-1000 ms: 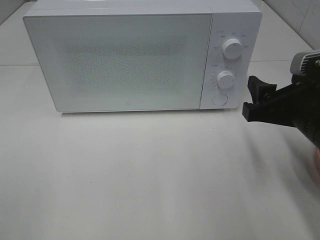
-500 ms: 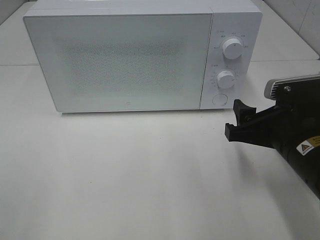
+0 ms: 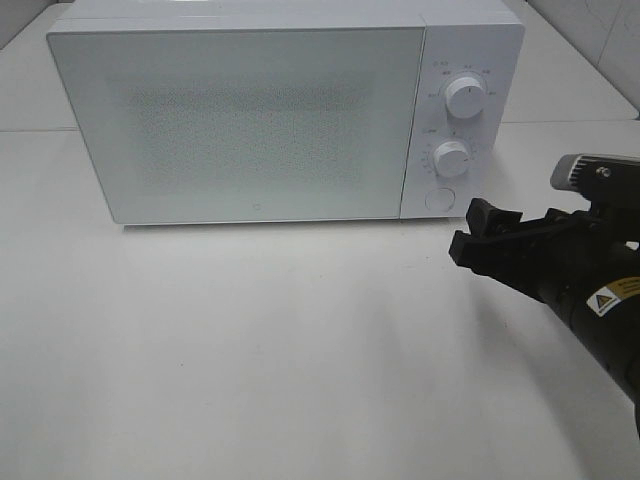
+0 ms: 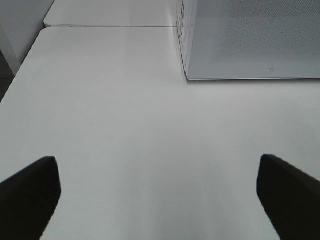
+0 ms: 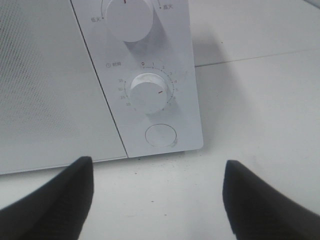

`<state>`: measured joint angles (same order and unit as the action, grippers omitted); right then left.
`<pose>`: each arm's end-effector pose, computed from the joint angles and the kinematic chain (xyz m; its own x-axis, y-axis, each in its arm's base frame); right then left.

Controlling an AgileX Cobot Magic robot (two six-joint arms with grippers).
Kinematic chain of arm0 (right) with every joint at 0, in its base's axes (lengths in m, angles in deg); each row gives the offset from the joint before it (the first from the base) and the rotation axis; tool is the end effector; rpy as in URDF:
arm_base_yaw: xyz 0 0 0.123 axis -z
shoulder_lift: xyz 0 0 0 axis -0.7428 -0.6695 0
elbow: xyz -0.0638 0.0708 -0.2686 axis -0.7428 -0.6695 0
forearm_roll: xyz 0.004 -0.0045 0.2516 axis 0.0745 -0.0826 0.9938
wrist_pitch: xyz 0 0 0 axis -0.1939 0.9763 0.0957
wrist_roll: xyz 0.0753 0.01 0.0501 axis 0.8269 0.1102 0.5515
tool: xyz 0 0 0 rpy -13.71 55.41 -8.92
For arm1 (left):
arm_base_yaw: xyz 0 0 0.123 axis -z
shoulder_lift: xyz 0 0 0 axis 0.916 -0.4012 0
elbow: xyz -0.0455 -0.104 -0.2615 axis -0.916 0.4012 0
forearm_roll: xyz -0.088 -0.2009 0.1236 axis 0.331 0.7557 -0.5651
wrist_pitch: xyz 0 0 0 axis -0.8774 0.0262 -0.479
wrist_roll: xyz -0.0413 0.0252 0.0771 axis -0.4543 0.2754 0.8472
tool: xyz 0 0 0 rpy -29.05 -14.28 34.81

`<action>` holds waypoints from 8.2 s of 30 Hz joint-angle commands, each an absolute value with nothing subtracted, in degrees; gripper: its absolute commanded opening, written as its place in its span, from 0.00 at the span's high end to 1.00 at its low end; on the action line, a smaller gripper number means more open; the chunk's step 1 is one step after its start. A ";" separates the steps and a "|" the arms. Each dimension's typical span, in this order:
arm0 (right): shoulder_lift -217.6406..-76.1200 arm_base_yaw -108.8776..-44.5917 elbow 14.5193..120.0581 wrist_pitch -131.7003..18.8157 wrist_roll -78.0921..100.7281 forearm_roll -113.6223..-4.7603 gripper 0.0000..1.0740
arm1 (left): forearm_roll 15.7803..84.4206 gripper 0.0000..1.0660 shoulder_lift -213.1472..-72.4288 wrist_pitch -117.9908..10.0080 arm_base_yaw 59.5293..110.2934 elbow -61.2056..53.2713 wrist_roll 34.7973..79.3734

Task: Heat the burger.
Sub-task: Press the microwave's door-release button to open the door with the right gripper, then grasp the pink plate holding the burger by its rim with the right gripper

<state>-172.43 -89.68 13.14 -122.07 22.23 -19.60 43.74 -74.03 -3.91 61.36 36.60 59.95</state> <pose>0.1957 0.1016 0.1488 -0.1840 0.2555 -0.9491 -0.0286 0.9638 0.2650 -0.0075 -0.0122 0.2822 -0.4348 0.0081 -0.9005 0.0463 0.9988 -0.0134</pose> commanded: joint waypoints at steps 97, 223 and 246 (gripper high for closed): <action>-199.08 -68.83 41.10 -108.55 102.16 -42.63 1.00 | 43.51 0.06 -73.23 -3.80 61.31 36.71 59.72; -163.73 -68.83 34.92 -47.19 46.41 -65.21 0.97 | 43.51 0.06 -73.23 -3.80 61.31 36.71 59.72; -163.73 -68.83 52.85 -3.47 26.70 -76.04 0.92 | 43.51 0.06 -73.23 -3.80 61.31 36.71 59.72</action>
<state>-164.01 -68.94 52.56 -4.68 27.56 -75.58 43.74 -74.03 -3.91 61.36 36.60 59.95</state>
